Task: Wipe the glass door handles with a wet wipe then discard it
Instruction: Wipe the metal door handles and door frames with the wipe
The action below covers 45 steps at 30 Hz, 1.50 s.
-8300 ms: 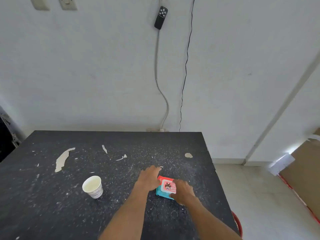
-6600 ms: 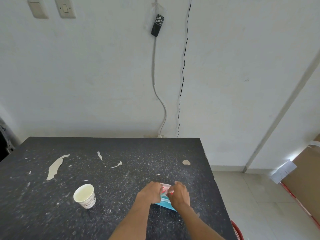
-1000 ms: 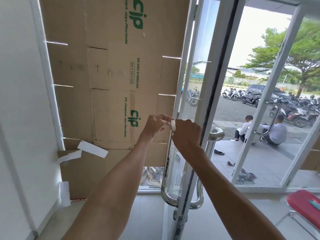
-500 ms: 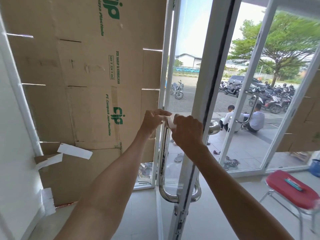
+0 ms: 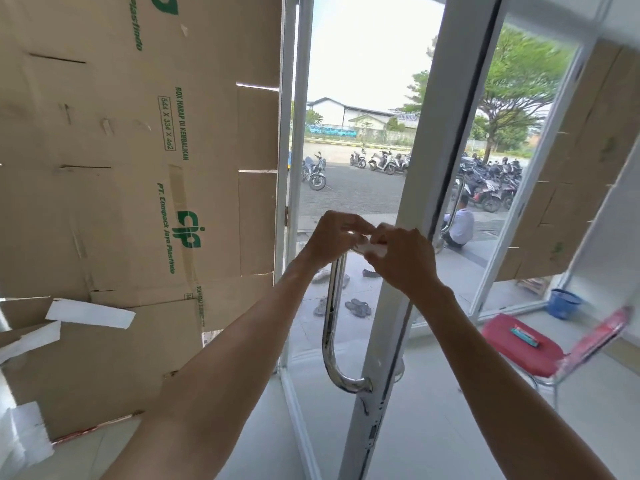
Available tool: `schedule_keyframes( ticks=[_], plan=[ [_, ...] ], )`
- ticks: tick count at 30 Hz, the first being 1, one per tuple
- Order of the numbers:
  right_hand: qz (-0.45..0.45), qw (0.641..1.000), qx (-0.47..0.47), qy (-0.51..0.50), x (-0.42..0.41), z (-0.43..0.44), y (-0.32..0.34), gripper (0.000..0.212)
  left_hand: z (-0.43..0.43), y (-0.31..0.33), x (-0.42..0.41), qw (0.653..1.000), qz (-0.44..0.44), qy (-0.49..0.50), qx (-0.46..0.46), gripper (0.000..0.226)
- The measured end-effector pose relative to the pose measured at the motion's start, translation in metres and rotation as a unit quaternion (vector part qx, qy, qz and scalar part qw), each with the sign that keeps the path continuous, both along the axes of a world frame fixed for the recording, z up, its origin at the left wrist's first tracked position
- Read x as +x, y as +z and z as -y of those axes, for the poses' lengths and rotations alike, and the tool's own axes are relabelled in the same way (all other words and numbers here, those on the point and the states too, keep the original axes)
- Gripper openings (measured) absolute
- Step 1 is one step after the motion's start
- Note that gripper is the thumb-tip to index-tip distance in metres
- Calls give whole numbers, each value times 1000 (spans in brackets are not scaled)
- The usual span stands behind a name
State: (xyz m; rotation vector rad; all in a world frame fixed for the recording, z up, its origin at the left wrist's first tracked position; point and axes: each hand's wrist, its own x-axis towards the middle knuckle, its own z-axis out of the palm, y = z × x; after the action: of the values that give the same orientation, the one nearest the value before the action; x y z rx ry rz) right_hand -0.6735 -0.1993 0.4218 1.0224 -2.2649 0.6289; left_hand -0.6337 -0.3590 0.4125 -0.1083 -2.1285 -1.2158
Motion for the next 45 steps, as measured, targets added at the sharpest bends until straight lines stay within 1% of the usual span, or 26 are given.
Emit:
schedule_keyframes(
  ticks=[5, 10, 14, 20, 25, 28, 30, 33, 34, 36, 37, 39, 41, 43, 45],
  plan=[
    [16, 1000, 4, -17, -21, -15, -2, 19, -15, -4, -25, 997, -21, 9, -72, 23],
    [43, 998, -42, -7, -48, -36, -6, 20, -31, -9, -60, 990, -23, 23, -136, 21],
    [61, 997, -35, -19, -70, -47, -4, 21, -42, -10, -83, 983, -20, 33, -182, 17],
    [64, 996, -54, -14, -93, -59, -13, 23, -55, -15, -101, 980, -50, 19, -191, 13],
    [66, 993, -98, 29, -110, -74, -16, 24, -52, -17, -116, 979, -56, 6, -195, 18],
    [47, 994, -95, 34, -117, -83, -19, 25, -55, -17, -121, 975, -58, 8, -213, 20],
    [32, 994, -99, 30, -123, -85, -20, 23, -59, -14, -124, 968, -61, 17, -242, 24],
    [29, 989, -143, 21, -131, -88, -21, 18, -69, -11, -131, 950, -72, 30, -303, 35],
    [26, 987, -156, 17, -134, -89, -20, 17, -74, -10, -133, 947, -75, 32, -309, 34],
    [20, 982, -187, 6, -138, -89, -18, 15, -82, -8, -137, 947, -75, 46, -307, 23],
    [21, 979, -205, 1, -140, -90, -16, 15, -86, -7, -140, 947, -78, 60, -305, 23],
    [16, 970, -243, -8, -145, -91, -11, 13, -94, -7, -146, 942, -79, 86, -315, 31],
    [9, 963, -270, -11, -150, -92, -7, 11, -98, -8, -149, 940, -77, 92, -321, 29],
    [2, 963, -270, -14, -154, -91, -7, 11, -97, -9, -150, 944, -64, 89, -310, 28],
    [-13, 962, -273, -22, -156, -90, -10, 14, -93, -12, -150, 942, -63, 91, -317, 29]
  ],
)
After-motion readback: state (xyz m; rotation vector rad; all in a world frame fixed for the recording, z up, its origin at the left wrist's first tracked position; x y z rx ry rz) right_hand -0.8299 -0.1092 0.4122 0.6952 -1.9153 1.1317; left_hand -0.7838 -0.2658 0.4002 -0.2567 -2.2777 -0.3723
